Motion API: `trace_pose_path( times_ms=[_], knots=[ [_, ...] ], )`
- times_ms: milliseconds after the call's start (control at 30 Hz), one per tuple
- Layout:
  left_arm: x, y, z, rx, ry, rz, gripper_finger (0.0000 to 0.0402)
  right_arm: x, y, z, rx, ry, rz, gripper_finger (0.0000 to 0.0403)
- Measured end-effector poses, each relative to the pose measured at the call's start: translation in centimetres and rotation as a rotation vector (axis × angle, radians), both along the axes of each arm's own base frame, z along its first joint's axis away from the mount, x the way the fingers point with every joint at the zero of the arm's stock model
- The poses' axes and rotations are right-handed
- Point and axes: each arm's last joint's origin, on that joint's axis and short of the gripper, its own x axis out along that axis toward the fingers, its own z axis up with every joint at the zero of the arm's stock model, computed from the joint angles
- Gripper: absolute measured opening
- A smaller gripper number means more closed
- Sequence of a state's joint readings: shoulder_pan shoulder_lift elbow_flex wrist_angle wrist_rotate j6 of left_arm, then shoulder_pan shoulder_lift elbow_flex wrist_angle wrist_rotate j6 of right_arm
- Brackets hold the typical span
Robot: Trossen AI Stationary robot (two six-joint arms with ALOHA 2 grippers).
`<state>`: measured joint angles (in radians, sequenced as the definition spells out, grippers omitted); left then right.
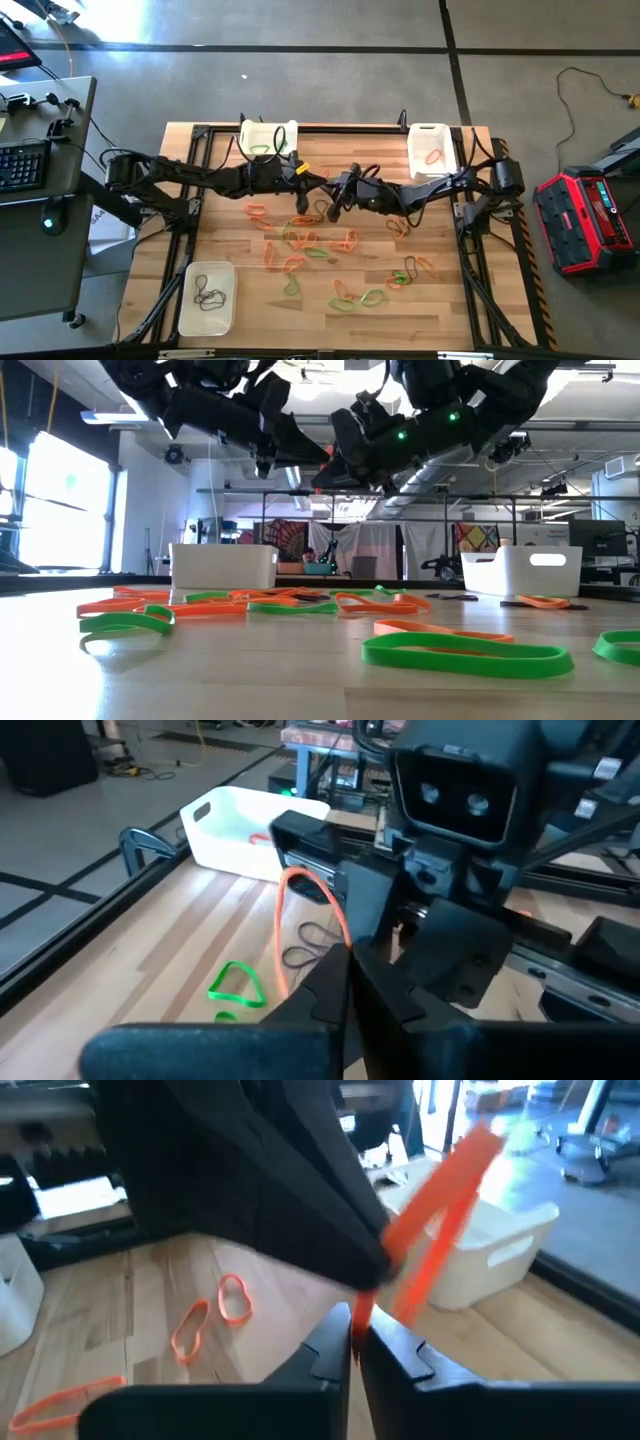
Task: Sort rubber bands into baskets
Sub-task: Put the orange rubber band into the top right white bin
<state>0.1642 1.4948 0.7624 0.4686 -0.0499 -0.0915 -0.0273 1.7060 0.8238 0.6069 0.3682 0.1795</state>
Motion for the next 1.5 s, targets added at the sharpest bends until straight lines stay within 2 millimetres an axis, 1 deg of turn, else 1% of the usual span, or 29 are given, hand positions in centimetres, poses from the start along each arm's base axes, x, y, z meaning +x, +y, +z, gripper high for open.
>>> trace_pose_path(
  times_ms=[133,333,467,567,700,867,967,1133,1300,1500],
  knots=[
    [0.0,0.1,0.0,0.009,0.002,0.036,0.0038,-0.7,-0.1,0.5,-0.005,0.056,-0.037,0.0003],
    [-0.1,0.1,-0.2,0.006,0.023,0.035,0.0092,-2.4,-0.6,2.7,-0.001,0.087,-0.092,0.0001],
    [-0.1,0.0,-0.4,0.003,0.041,0.036,0.0121,-3.9,-1.5,4.1,-0.008,0.121,-0.142,0.0001],
    [-0.1,-0.1,-0.4,0.012,0.043,0.044,0.0132,-5.5,-2.4,5.1,-0.013,0.185,-0.196,0.0001],
    [-0.2,-0.3,-0.6,0.048,0.074,0.065,0.0135,-8.7,-4.0,6.2,-0.021,0.300,-0.327,0.0000],
    [-0.3,-0.3,-0.9,0.048,0.108,0.067,0.0135,-12.7,-6.2,6.8,0.019,0.447,-0.488,0.0000],
    [-0.4,-0.3,-1.1,0.052,0.133,0.064,0.0135,-14.3,-7.4,6.5,0.038,0.529,-0.561,0.0000],
    [-0.4,-0.3,-1.3,0.050,0.154,0.063,0.0135,-16.2,-9.5,5.3,0.082,0.609,-0.672,0.0000],
    [-0.4,-0.3,-1.3,0.050,0.157,0.064,0.0135,-18.4,-11.2,2.9,0.134,0.675,-0.784,0.0000],
    [-0.4,-0.3,-1.3,0.050,0.157,0.064,0.0135,-20.7,-12.7,-0.3,0.201,0.753,-0.842,0.0004]
  ],
)
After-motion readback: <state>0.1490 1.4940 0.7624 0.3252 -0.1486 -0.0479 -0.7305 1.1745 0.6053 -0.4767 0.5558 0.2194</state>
